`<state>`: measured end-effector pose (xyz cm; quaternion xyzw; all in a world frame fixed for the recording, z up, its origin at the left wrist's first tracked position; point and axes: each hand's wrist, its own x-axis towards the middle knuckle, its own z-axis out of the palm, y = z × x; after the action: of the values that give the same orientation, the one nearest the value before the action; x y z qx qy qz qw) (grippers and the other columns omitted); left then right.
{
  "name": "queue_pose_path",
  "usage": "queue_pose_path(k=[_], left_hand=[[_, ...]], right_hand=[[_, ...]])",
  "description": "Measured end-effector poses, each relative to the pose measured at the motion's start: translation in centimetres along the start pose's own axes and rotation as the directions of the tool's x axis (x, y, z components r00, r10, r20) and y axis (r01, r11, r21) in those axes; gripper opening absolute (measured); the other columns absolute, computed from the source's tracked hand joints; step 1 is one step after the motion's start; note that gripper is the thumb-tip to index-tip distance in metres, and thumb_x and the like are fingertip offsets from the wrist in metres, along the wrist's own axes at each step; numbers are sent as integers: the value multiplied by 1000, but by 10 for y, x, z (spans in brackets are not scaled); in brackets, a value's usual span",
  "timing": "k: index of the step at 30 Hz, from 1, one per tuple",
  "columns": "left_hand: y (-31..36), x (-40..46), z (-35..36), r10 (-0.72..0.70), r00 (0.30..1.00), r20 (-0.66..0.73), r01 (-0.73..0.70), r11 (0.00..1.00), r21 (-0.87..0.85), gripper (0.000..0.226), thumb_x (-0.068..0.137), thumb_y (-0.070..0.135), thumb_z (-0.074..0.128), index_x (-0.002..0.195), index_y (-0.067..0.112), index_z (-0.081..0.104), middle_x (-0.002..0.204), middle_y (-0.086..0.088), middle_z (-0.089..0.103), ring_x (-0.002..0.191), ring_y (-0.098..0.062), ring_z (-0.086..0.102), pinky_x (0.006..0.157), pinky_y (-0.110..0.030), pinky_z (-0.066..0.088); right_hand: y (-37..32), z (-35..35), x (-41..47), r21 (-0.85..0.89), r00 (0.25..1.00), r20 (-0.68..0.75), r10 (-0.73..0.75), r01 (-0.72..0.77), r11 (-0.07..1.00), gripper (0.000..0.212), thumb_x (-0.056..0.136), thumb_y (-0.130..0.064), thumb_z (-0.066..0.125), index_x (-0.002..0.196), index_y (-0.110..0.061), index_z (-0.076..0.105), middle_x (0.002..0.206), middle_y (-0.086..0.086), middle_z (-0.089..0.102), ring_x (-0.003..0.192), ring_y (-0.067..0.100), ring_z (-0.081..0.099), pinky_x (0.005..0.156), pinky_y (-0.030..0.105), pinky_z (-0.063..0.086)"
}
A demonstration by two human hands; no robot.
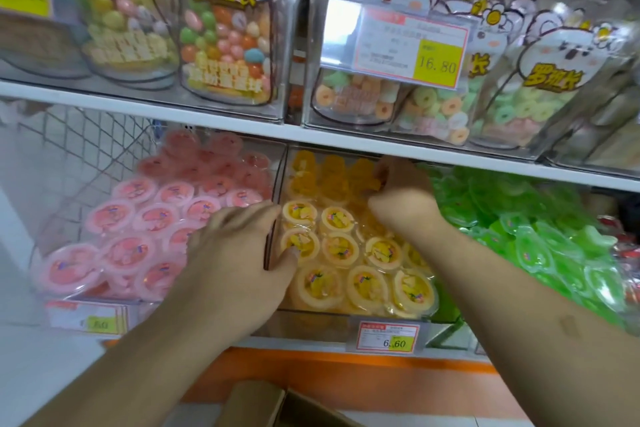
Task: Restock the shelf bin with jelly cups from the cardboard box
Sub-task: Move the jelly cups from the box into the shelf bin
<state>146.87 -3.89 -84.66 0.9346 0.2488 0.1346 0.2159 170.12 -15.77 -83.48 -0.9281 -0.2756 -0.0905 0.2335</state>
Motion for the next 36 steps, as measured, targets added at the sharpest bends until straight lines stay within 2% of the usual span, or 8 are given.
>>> queue_pose_path(k=[6, 10, 14, 18, 24, 28, 31, 36], left_hand=[[-2, -1, 2, 14, 1000, -2, -14, 1000, 0, 66, 91, 64, 43, 151, 38, 41, 157, 21, 40, 144, -13, 27, 118, -40, 25], [-2, -2, 2, 24, 1000, -15, -25, 1000, -2, 61, 98, 58, 50, 154, 38, 38, 160, 21, 35, 147, -12, 23, 121, -39, 22], [3, -10, -3, 33, 999, -20, -33, 999, -34, 67, 91, 65, 41, 153, 39, 40, 158, 19, 39, 147, -14, 27, 121, -42, 24], [15, -32, -13, 114, 993, -40, -117, 990, -84, 62, 95, 66, 41, 152, 39, 43, 154, 23, 40, 145, -9, 29, 121, -40, 25], [33, -80, -2, 212, 976, 56, -193, 952, -237, 47, 93, 65, 50, 135, 43, 54, 122, 30, 53, 110, 5, 55, 94, -28, 52], [24, -109, 35, 259, 945, 201, -206, 946, -251, 39, 95, 57, 57, 131, 41, 58, 118, 26, 58, 109, 2, 59, 92, -26, 51], [-2, -128, 69, 198, 926, 322, -137, 970, -203, 44, 99, 50, 59, 140, 33, 56, 139, 14, 56, 122, -7, 57, 104, -33, 49], [-57, -148, 120, 47, 844, 534, -1, 996, -85, 64, 104, 56, 46, 162, 35, 28, 167, 14, 24, 151, -15, 31, 119, -35, 33]], right_hand=[[6, 8, -6, 35, 997, -48, -67, 68, 997, 20, 80, -16, 73, 99, -16, 67, 99, 8, 72, 96, 34, 66, 82, 37, 53], [7, 2, -19, 81, 993, -64, -95, 100, 992, 29, 80, -13, 76, 108, -18, 72, 105, 7, 74, 102, 32, 66, 82, 29, 47], [6, -16, -47, 108, 997, -45, -56, 60, 992, 47, 88, -27, 79, 131, -16, 64, 114, 8, 71, 108, 31, 66, 89, 34, 52], [4, -34, -100, 230, 992, -67, -110, 123, 965, 40, 90, -33, 78, 124, -22, 61, 111, -4, 66, 103, 16, 63, 89, 38, 54], [7, -49, -197, 430, 963, -14, -269, 249, 868, 35, 89, -26, 74, 122, -30, 64, 104, -15, 63, 97, 14, 64, 75, 32, 55], [24, -31, -251, 480, 961, 160, -226, 124, 868, 26, 86, -22, 73, 110, -30, 67, 94, -12, 66, 89, 13, 65, 70, 28, 53], [48, 2, -282, 384, 922, 381, -68, -91, 919, 18, 87, -27, 75, 104, -30, 69, 88, -12, 69, 84, 7, 65, 77, 28, 53], [87, 63, -322, 185, 657, 746, 109, -362, 914, 38, 98, -39, 70, 133, -31, 61, 119, -10, 65, 103, 9, 63, 81, 17, 51]])
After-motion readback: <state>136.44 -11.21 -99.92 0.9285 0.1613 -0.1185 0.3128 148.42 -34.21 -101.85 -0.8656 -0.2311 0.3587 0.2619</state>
